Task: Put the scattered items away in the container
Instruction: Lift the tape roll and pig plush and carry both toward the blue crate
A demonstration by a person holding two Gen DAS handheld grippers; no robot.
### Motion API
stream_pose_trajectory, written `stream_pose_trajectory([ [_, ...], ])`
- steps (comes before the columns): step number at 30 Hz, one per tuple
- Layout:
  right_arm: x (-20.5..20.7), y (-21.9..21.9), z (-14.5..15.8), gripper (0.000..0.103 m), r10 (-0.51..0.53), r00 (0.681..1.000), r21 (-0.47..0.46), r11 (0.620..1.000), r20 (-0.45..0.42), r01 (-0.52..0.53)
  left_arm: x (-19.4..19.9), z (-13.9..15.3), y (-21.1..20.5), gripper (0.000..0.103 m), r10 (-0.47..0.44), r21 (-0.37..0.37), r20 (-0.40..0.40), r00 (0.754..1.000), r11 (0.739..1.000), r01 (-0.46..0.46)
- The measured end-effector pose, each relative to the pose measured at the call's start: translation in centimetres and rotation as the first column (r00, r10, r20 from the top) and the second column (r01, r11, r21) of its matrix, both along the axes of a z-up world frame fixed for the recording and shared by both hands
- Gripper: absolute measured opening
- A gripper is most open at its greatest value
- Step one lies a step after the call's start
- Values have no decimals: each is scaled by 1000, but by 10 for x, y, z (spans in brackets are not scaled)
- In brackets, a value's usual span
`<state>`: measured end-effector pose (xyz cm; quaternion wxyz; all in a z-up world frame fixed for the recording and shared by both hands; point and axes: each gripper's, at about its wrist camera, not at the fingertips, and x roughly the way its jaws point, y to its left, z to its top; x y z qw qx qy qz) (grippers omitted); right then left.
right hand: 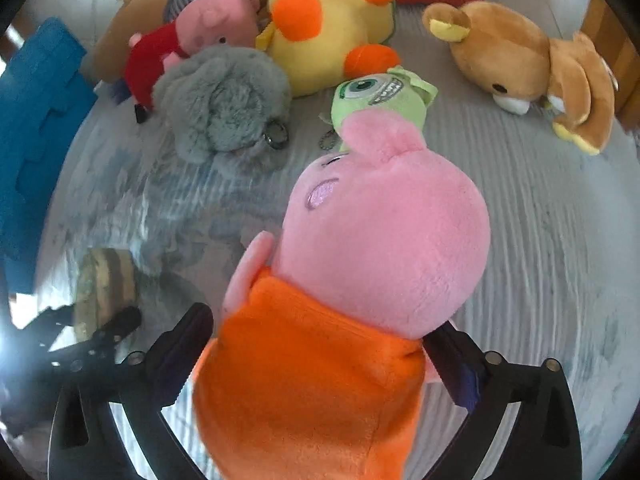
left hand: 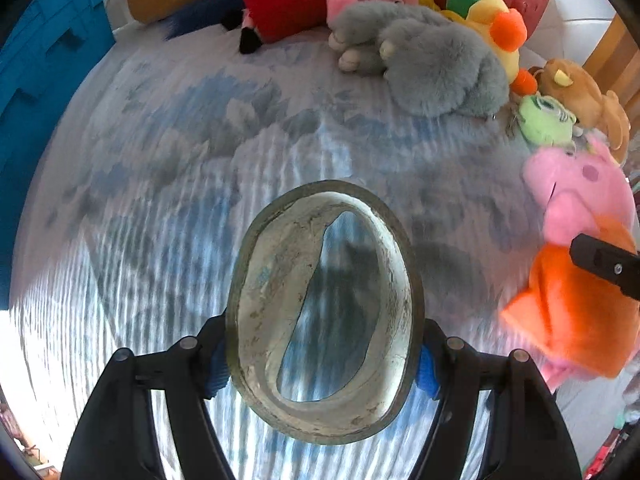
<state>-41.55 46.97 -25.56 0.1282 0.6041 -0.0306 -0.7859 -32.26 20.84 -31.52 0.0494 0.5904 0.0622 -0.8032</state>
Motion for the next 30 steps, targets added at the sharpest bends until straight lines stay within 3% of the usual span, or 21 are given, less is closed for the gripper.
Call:
stream_pose_trajectory([
  [4, -16, 8, -2, 103, -53, 998, -5, 999, 33, 53, -13, -2, -5, 70, -8, 4, 11, 1000, 1000, 8],
  [9, -24, 2, -32, 101, -41, 992, 100, 995, 116, 29, -16, -2, -8, 71, -21, -15, -1, 1000, 1000, 21],
  [17, -17, -6, -35, 103, 24, 995, 161, 986, 98, -40, -16, 3, -21, 73, -22, -16, -7, 1000, 1000, 22],
  [20, -6, -8, -25, 91, 33, 999, 169, 985, 40, -40, -12, 8, -29, 70, -7, -18, 8, 1000, 1000, 7],
  [23, 15, -14, -7, 85, 75, 997, 195, 978, -19, -70, -4, 18, -34, 70, -11, -31, 13, 1000, 999, 12],
  [30, 62, -26, 34, 82, 141, 986, 210, 970, -87, -120, 13, 64, -28, 70, -38, -23, -52, 998, 999, 37],
])
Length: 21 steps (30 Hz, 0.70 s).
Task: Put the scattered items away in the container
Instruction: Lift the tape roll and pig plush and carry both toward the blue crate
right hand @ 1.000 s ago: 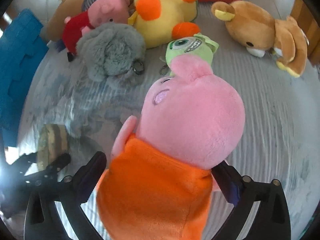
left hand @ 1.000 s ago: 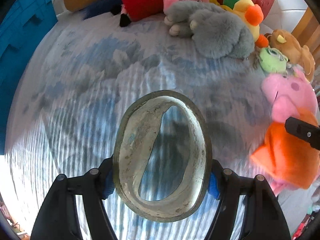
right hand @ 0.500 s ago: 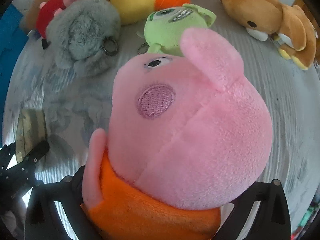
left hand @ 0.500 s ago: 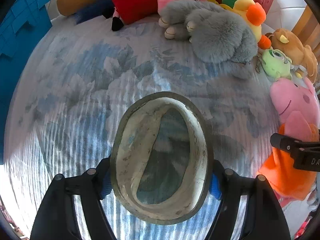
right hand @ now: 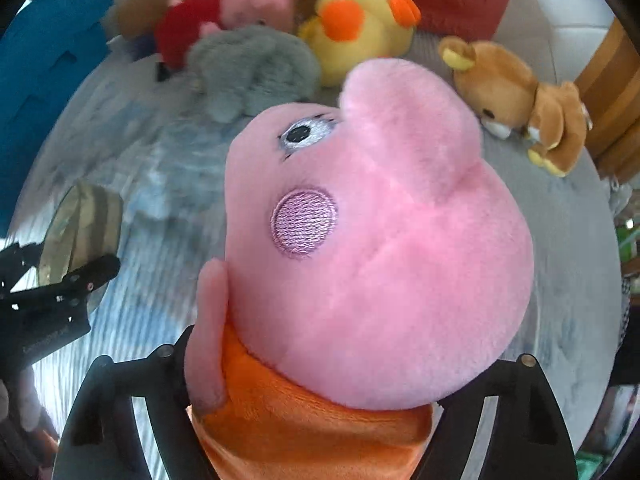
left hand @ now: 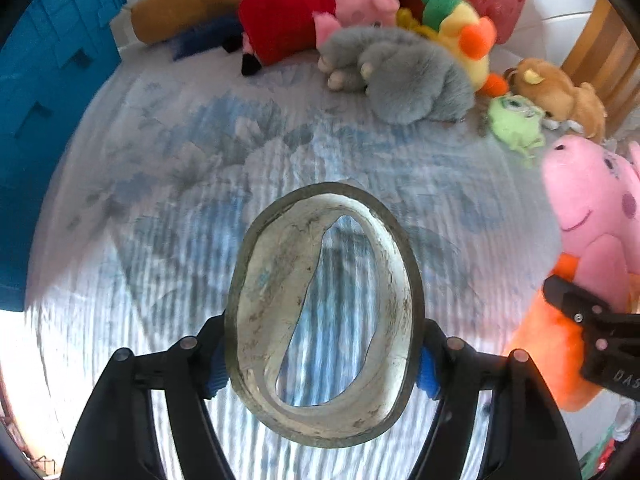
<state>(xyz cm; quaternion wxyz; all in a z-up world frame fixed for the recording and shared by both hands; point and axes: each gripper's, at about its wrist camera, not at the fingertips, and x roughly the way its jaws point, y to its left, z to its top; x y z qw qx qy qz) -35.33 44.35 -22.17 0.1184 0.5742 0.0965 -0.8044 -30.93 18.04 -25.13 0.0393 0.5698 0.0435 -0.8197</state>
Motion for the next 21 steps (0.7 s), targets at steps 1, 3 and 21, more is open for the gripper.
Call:
stream_pose_trajectory([
  [1, 7, -3, 6, 82, 5, 1000, -4, 1000, -14, -5, 13, 16, 24, 70, -1, -5, -13, 1000, 1000, 1],
  [3, 21, -9, 17, 82, 14, 999, -11, 1000, -42, -14, 30, 37, 56, 70, -2, -13, -33, 999, 1000, 1],
  [21, 112, -63, 66, 81, 346, 924, -44, 933, -162, -357, 138, 90, 21, 70, 279, -41, -141, 950, 957, -287],
])
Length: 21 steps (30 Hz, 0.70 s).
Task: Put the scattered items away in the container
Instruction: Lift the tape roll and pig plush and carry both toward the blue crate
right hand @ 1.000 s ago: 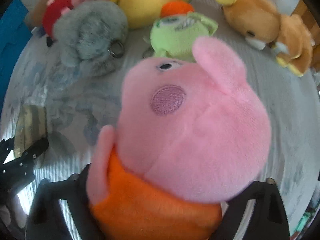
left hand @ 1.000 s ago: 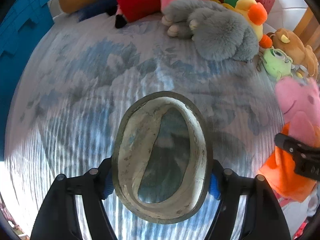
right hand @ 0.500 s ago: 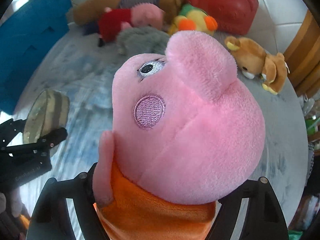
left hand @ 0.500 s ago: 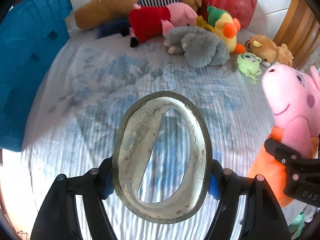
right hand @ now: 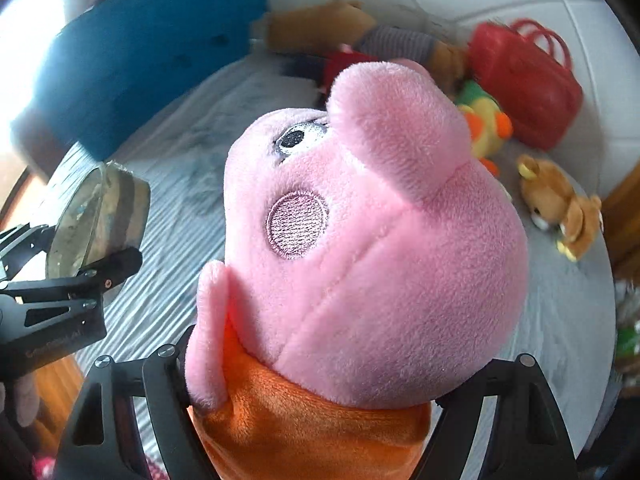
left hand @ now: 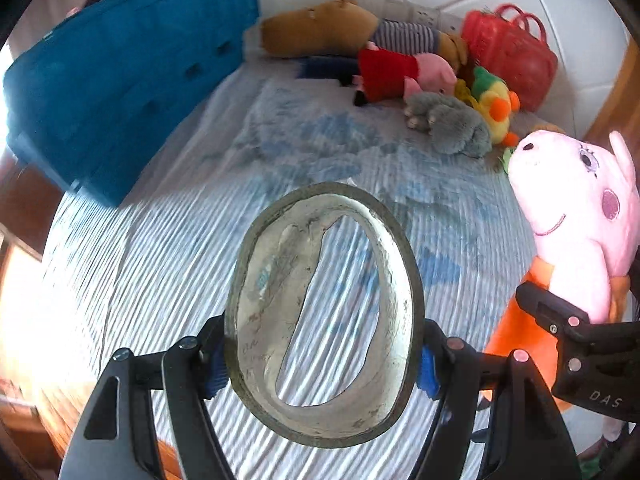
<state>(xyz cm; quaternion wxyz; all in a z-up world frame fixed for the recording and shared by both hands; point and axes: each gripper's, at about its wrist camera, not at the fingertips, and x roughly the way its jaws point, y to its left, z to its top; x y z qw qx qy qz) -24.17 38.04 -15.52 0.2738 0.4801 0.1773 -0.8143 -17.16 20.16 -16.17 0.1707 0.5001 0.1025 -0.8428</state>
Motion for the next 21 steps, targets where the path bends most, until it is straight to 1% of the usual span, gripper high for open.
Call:
stream_pose_trajectory([
  [7, 30, -16, 16, 81, 130, 991, -3, 991, -38, -130, 43, 17, -7, 70, 101, -15, -27, 995, 995, -102],
  [12, 50, -39, 23, 81, 216, 975, -14, 976, -52, -217, 77, 26, -19, 70, 180, -31, -48, 983, 983, -181],
  [17, 72, -70, 27, 81, 297, 953, -16, 954, -61, -299, 113, 31, -46, 70, 261, -32, -61, 963, 964, -263],
  [21, 93, -101, 28, 81, 348, 935, -14, 937, -64, -350, 141, 31, -69, 70, 307, -30, -61, 950, 951, -309],
])
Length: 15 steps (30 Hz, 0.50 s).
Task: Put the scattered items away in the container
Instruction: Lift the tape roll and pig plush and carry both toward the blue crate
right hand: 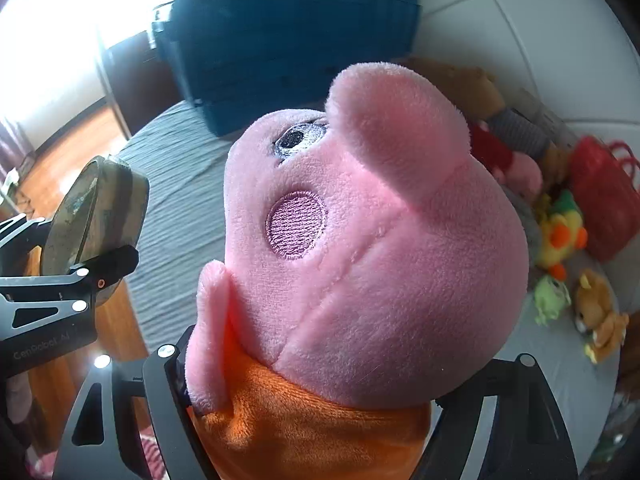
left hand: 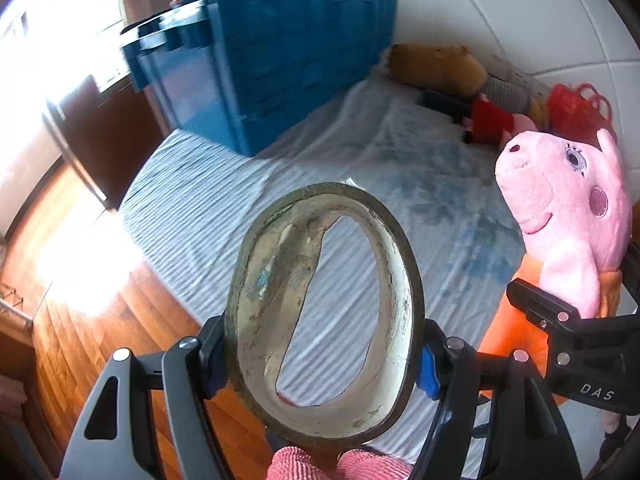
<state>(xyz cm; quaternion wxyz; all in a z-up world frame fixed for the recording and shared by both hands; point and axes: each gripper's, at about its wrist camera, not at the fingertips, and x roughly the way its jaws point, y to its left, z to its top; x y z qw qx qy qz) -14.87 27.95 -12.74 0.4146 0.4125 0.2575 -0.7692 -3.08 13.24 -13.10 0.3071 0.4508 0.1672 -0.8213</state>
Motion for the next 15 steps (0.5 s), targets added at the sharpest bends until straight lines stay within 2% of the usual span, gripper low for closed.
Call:
stream_pose_trajectory([
  [5, 28, -43, -3, 81, 42, 999, 6, 999, -3, -42, 34, 1, -32, 70, 39, 6, -10, 999, 999, -39],
  [15, 92, -113, 3, 81, 93, 995, 1, 996, -27, -93, 101, 11, -102, 70, 53, -5, -40, 998, 999, -53],
])
